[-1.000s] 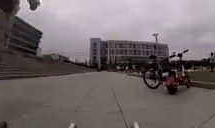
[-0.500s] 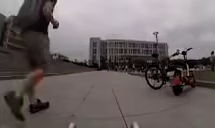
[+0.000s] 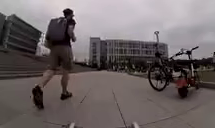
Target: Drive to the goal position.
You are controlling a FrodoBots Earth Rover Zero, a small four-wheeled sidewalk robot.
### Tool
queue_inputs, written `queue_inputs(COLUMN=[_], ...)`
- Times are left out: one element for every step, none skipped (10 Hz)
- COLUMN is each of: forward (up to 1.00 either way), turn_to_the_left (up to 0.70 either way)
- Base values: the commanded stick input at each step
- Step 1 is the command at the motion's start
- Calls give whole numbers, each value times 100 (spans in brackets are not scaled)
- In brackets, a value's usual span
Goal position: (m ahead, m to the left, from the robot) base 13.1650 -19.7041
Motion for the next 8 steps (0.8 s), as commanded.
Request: queue_inputs(forward=[45,45,45,45,45,45,45,45], turn_to_the_left=[0,0,0,0,0,0,-19,-15])
